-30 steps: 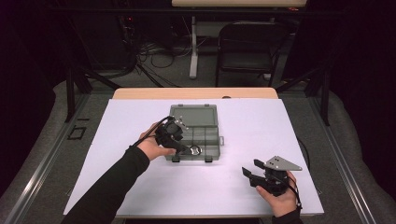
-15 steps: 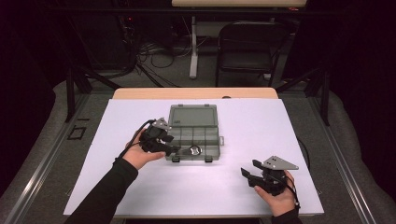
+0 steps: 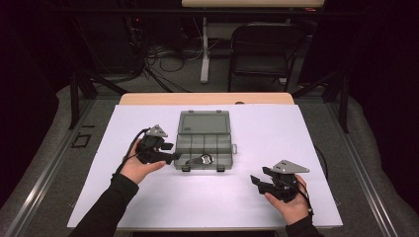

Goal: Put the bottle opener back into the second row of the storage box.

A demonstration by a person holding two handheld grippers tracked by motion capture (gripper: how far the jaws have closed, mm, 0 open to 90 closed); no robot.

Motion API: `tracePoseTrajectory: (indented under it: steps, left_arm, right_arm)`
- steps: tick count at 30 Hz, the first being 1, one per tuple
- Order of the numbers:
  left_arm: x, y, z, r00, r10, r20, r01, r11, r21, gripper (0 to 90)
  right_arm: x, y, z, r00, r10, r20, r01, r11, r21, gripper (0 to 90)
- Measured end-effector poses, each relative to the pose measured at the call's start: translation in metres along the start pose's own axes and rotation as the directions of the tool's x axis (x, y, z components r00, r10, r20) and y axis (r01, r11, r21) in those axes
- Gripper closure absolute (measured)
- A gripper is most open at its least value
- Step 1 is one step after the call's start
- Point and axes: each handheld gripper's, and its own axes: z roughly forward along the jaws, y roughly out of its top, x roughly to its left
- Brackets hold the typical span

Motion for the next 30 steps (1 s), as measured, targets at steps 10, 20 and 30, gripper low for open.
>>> tracePoseTrajectory:
  steps: [10,20,30]
  left_arm:
    - [0.006,0.014,-0.004,0.9978,-0.058,-0.031,0.057,0.9982,-0.018,49.4]
    - [0.01,0.027,-0.001,0.9959,-0.078,-0.046,0.078,0.9969,-0.005,49.7]
    - [0.015,0.037,0.0,0.9911,-0.114,-0.068,0.113,0.9934,-0.017,48.1]
  right_arm:
    - [0.004,0.062,0.001,0.9986,-0.051,0.017,0.051,0.998,-0.025,48.5]
    - [0.011,0.117,0.021,0.9965,-0.082,0.015,0.081,0.995,0.052,47.0]
    - [0.004,0.161,0.047,0.9966,-0.072,0.041,0.065,0.987,0.146,47.7]
